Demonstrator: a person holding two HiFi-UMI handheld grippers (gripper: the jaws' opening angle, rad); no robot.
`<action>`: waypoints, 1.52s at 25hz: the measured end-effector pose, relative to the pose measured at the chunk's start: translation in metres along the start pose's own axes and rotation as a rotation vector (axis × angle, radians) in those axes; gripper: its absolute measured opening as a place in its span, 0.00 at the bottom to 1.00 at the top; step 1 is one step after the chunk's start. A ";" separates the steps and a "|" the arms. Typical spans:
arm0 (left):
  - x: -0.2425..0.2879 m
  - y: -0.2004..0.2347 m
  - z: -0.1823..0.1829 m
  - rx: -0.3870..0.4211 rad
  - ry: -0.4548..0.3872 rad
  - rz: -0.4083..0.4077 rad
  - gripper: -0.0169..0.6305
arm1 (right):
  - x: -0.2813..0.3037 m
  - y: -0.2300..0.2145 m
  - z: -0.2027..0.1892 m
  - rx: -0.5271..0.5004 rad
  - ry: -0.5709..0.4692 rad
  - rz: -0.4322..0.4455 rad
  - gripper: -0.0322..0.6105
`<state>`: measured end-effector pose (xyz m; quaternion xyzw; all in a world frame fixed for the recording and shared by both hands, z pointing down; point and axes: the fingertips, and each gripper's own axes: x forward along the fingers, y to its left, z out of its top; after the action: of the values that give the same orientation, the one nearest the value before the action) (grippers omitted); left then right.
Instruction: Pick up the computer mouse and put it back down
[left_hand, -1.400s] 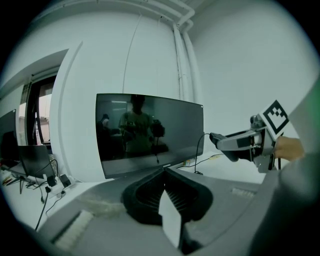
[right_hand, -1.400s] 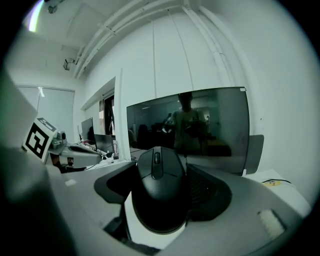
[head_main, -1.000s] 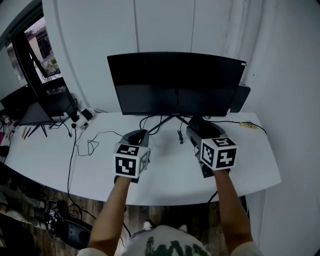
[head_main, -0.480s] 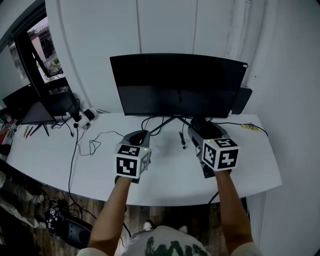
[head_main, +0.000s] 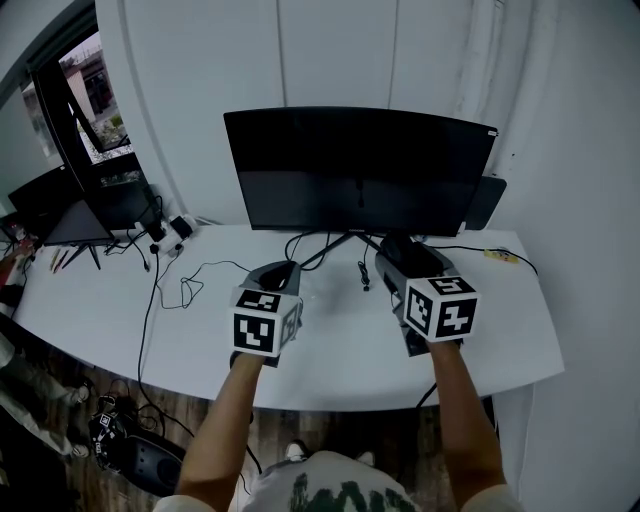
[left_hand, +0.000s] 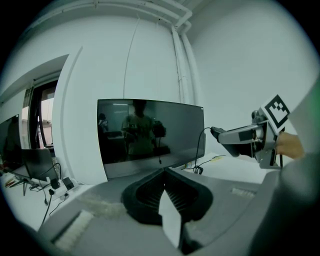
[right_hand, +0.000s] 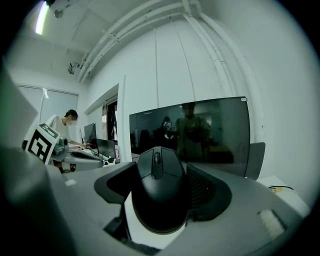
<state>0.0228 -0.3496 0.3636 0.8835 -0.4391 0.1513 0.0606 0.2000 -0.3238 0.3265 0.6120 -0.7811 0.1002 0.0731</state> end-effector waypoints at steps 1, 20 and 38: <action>0.000 0.000 0.000 0.000 -0.001 0.001 0.03 | 0.000 0.001 0.000 -0.001 -0.001 0.002 0.54; -0.008 0.004 -0.005 -0.011 0.006 0.030 0.03 | 0.007 0.005 -0.004 -0.001 0.013 0.033 0.55; -0.005 -0.002 -0.019 -0.038 0.025 0.054 0.03 | 0.020 -0.015 -0.031 -0.018 0.068 0.044 0.55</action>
<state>0.0173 -0.3396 0.3803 0.8682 -0.4647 0.1553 0.0789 0.2096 -0.3388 0.3624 0.5904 -0.7921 0.1157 0.1028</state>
